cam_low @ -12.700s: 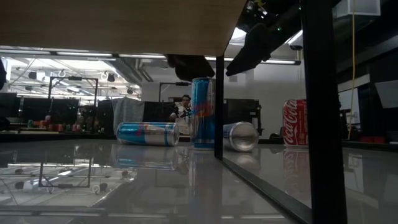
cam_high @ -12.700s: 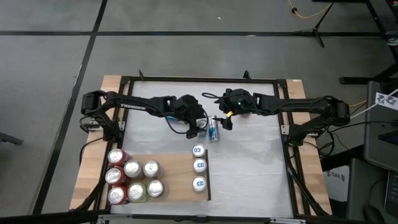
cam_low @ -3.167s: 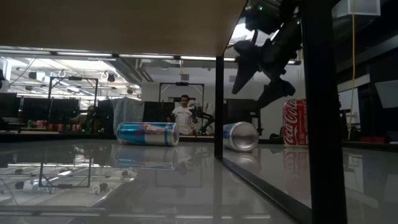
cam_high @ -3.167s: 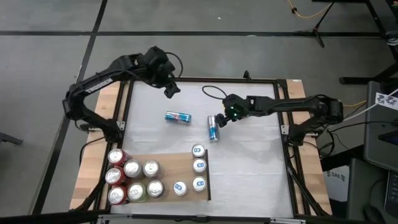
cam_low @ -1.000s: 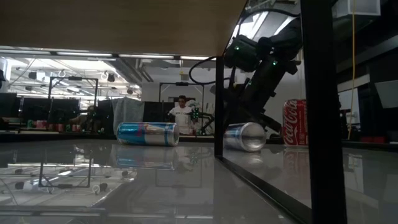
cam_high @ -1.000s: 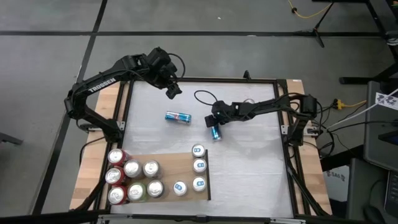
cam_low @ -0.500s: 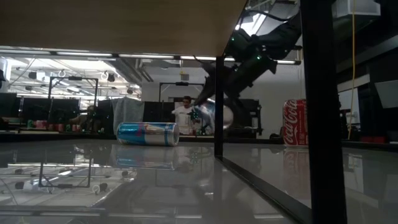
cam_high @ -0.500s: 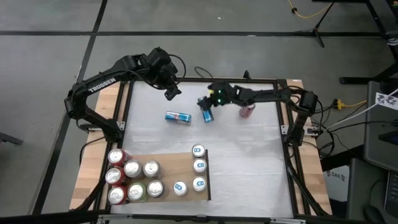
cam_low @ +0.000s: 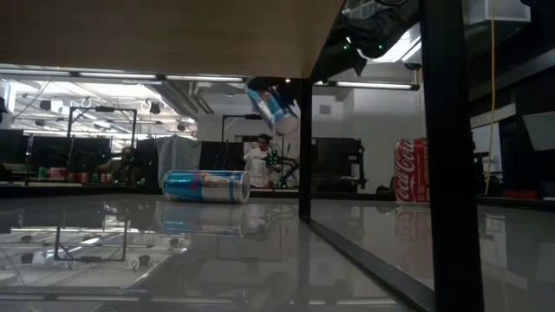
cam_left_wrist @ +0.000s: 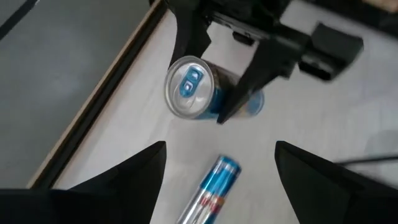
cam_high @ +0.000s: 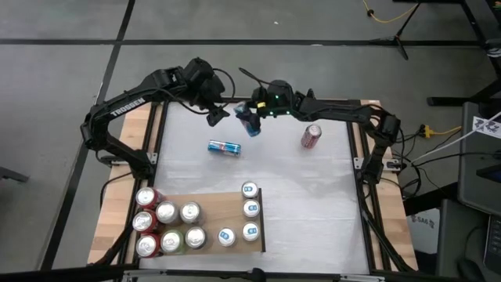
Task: Place canned beverage on shelf
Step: Put the blue soda can on the shelf aligned with the other blue soda cans
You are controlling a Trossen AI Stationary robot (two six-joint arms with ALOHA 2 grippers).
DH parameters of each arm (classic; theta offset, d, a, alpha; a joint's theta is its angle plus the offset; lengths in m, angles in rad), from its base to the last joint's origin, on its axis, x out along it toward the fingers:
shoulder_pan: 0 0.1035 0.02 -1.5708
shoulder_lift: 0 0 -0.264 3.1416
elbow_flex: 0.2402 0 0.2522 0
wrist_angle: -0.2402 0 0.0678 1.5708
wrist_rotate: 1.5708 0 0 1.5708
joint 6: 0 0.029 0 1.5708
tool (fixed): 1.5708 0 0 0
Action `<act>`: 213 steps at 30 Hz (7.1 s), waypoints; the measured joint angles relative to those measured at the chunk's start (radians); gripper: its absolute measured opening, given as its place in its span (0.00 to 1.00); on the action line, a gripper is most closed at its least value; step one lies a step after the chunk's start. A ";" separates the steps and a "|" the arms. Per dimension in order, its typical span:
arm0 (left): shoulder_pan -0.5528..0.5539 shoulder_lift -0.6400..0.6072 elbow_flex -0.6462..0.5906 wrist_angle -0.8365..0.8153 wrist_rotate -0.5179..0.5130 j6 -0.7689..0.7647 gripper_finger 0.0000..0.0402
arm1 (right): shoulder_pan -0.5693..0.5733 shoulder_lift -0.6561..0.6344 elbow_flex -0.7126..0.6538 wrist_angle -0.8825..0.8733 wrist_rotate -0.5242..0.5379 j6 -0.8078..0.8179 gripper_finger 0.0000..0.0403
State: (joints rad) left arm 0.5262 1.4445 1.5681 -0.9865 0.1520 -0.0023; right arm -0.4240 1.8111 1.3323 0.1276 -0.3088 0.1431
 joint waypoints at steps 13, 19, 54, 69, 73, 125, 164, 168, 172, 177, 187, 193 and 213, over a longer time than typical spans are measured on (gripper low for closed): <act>0.061 0.000 0.000 0.147 -0.026 -0.309 0.73 | -0.001 0.000 0.035 0.001 0.001 -0.100 0.60; 0.065 0.000 0.000 0.146 -0.085 -0.310 0.73 | 0.007 0.000 0.035 0.001 0.001 -0.141 0.61; 0.010 0.027 0.000 0.088 -0.044 -0.675 0.92 | 0.045 -0.002 0.035 0.147 0.010 -0.283 0.60; 0.010 0.030 0.000 0.164 -0.046 -0.834 0.92 | 0.045 -0.002 0.035 0.160 0.029 -0.284 0.60; 0.006 0.030 0.000 0.197 -0.046 -0.836 0.92 | 0.045 -0.002 0.035 0.160 0.029 -0.284 0.60; -0.049 0.094 0.000 0.142 -0.116 -0.799 0.53 | 0.045 -0.002 0.035 0.131 0.081 -0.278 0.62; -0.049 0.094 0.000 0.162 -0.144 -0.799 0.52 | 0.044 -0.001 0.035 0.123 0.080 -0.225 0.89; -0.049 0.093 0.000 0.162 -0.145 -0.799 0.52 | 0.044 -0.001 0.035 0.104 0.080 -0.225 0.94; -0.048 0.084 0.000 0.157 -0.152 -0.799 0.52 | 0.044 -0.001 0.035 0.076 0.080 -0.226 0.96; -0.047 0.062 0.000 0.142 -0.178 -0.799 0.52 | 0.044 -0.028 0.035 0.009 0.081 -0.231 0.96; -0.050 0.009 0.000 0.076 -0.234 -0.799 0.52 | 0.042 -0.120 0.035 -0.112 0.089 -0.286 0.96; -0.081 -0.026 0.000 0.027 -0.243 -0.799 0.52 | 0.042 -0.172 0.035 -0.206 0.142 -0.357 0.96; -0.536 -0.114 0.000 -0.155 -0.395 -1.197 0.52 | 0.044 -0.185 0.035 -0.262 0.161 -0.361 0.96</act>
State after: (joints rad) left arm -0.0100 1.3301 1.5684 -1.1411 -0.2433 -1.1991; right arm -0.3798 1.6264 1.3670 -0.1348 -0.1476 -0.2174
